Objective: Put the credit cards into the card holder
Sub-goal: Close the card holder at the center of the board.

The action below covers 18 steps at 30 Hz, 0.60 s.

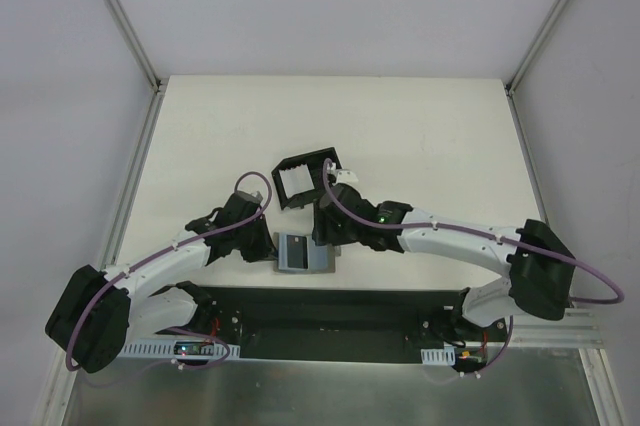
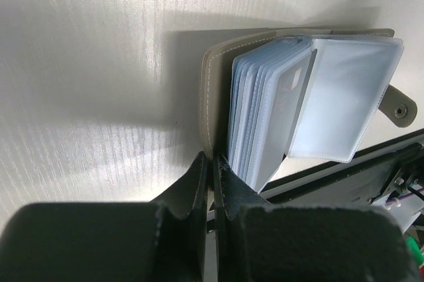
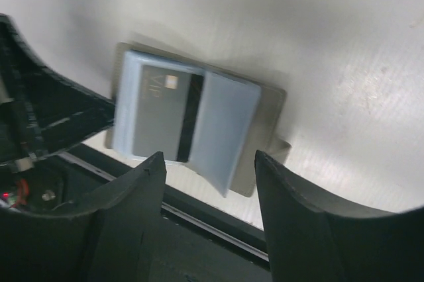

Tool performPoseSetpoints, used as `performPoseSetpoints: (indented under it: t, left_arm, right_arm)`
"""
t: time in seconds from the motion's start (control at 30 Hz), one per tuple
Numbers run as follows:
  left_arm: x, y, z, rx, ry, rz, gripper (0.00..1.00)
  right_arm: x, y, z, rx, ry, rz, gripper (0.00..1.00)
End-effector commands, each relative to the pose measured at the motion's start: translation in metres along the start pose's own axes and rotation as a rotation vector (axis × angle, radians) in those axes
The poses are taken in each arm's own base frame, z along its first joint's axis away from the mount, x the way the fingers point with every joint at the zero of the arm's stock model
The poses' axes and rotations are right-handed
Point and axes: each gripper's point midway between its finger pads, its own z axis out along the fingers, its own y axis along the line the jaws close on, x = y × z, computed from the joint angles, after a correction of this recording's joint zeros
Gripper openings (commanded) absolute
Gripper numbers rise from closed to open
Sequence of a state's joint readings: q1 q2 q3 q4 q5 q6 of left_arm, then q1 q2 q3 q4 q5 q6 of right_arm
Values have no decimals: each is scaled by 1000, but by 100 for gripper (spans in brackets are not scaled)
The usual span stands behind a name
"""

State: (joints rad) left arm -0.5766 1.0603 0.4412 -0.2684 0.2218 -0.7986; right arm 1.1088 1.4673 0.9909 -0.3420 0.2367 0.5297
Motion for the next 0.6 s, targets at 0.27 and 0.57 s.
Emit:
performPoseSetpoints:
  t: [0.27, 0.57]
  left_arm:
    - [-15, -14, -8, 28, -61, 16, 0]
    - [-16, -17, -10, 42, -65, 32, 0]
  right_arm:
    - [2, 86, 23, -284, 70, -14, 60]
    - [26, 77, 50, -170, 202, -47, 63]
